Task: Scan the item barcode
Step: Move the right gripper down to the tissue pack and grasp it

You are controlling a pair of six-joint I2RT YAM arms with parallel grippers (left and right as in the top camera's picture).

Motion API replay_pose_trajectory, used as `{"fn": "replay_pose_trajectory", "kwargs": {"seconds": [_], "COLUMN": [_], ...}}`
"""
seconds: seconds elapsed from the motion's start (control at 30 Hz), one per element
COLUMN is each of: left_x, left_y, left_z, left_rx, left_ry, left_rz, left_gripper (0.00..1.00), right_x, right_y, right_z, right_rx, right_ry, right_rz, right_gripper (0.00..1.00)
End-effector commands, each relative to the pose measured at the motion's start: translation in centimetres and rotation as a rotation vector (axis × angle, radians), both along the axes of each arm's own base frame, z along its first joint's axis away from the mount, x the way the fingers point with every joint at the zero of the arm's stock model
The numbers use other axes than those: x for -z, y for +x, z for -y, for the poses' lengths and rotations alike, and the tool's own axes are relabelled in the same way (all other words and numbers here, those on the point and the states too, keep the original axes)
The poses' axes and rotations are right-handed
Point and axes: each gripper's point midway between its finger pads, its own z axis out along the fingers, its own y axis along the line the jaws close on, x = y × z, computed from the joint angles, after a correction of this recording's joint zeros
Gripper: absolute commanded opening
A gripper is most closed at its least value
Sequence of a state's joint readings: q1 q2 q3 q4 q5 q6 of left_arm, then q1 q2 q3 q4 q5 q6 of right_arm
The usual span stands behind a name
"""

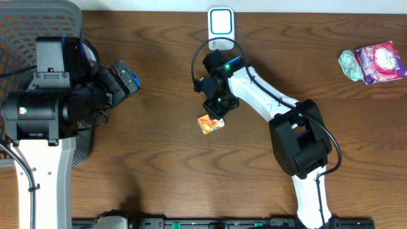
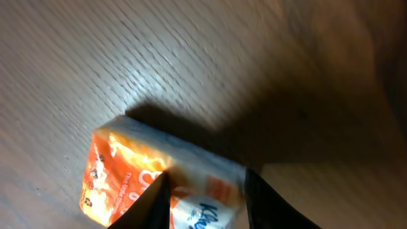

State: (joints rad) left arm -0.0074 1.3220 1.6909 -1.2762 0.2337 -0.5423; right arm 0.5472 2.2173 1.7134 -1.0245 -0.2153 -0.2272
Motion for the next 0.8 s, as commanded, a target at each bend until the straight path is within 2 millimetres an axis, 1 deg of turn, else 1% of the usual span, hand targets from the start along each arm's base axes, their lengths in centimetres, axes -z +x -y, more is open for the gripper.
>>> {"fn": "replay_pose_trajectory", "kwargs": {"seconds": [0.0, 0.07, 0.13, 0.17, 0.23, 0.27, 0.33, 0.37, 0.4, 0.43, 0.47, 0.53, 0.57, 0.6, 0.63, 0.7, 0.73, 0.77], "left_x": [-0.3, -0.3, -0.3, -0.3, -0.3, -0.3, -0.3, -0.3, -0.3, -0.3, -0.3, -0.3, -0.3, -0.3, -0.3, -0.3, -0.3, -0.3], "left_y": [-0.1, -0.1, -0.1, -0.1, -0.1, -0.1, -0.1, -0.1, -0.1, -0.1, -0.1, -0.1, -0.1, -0.1, -0.1, -0.1, -0.1, -0.1], "left_z": [-0.1, -0.1, -0.1, -0.1, -0.1, -0.1, -0.1, -0.1, -0.1, -0.1, -0.1, -0.1, -0.1, -0.1, -0.1, -0.1, -0.1, -0.1], "left_rx": [0.007, 0.007, 0.007, 0.007, 0.007, 0.007, 0.007, 0.007, 0.007, 0.007, 0.007, 0.007, 0.007, 0.007, 0.007, 0.007, 0.007, 0.007], "left_ry": [0.007, 0.007, 0.007, 0.008, 0.008, 0.008, 0.007, 0.007, 0.008, 0.008, 0.008, 0.008, 0.007, 0.008, 0.007, 0.008, 0.007, 0.007], "left_rz": [0.011, 0.011, 0.011, 0.011, 0.011, 0.011, 0.011, 0.011, 0.011, 0.011, 0.011, 0.011, 0.011, 0.011, 0.011, 0.011, 0.011, 0.011], "left_gripper": [0.98, 0.98, 0.98, 0.98, 0.98, 0.98, 0.98, 0.98, 0.98, 0.98, 0.98, 0.98, 0.98, 0.98, 0.98, 0.98, 0.98, 0.98], "right_x": [0.3, 0.3, 0.1, -0.1, -1.1, -1.7, -3.3, -4.2, -5.1, -5.8, -6.3, -6.8, -6.8, -6.8, -6.2, -5.4, -4.9, -4.6], "right_y": [-0.1, -0.6, -1.6, -2.0, -2.6, -2.8, -2.8, -2.6, -2.2, -1.7, -1.1, 0.0, 0.0, -0.2, -1.0, -1.8, -2.3, -2.7], "right_z": [2.4, 4.1, 4.9, 5.0, 5.4, 5.5, 5.5, 5.4, 5.2, 4.9, 4.6, 3.8, 3.4, 3.1, 2.9, 3.1, 3.4, 3.6], "right_rx": [0.196, 0.281, 0.317, 0.326, 0.328, 0.330, 0.331, 0.332, 0.324, 0.299, 0.249, 0.112, 0.012, -0.059, -0.215, -0.332, -0.381, -0.415], "right_ry": [-0.131, -0.213, -0.249, -0.257, -0.273, -0.276, -0.274, -0.267, -0.251, -0.234, -0.211, -0.167, -0.138, -0.118, -0.085, -0.072, -0.074, -0.075], "right_rz": [-0.015, -0.036, -0.078, -0.095, -0.117, -0.121, -0.118, -0.110, -0.091, -0.070, -0.042, 0.016, 0.025, 0.024, 0.012, -0.008, -0.022, -0.034], "right_gripper": [0.27, 0.23, 0.21, 0.21, 0.25, 0.31, 0.47, 0.63, 0.96, 0.99, 0.99, 0.99, 0.99, 0.99, 0.99, 0.99, 0.98, 0.91]}}
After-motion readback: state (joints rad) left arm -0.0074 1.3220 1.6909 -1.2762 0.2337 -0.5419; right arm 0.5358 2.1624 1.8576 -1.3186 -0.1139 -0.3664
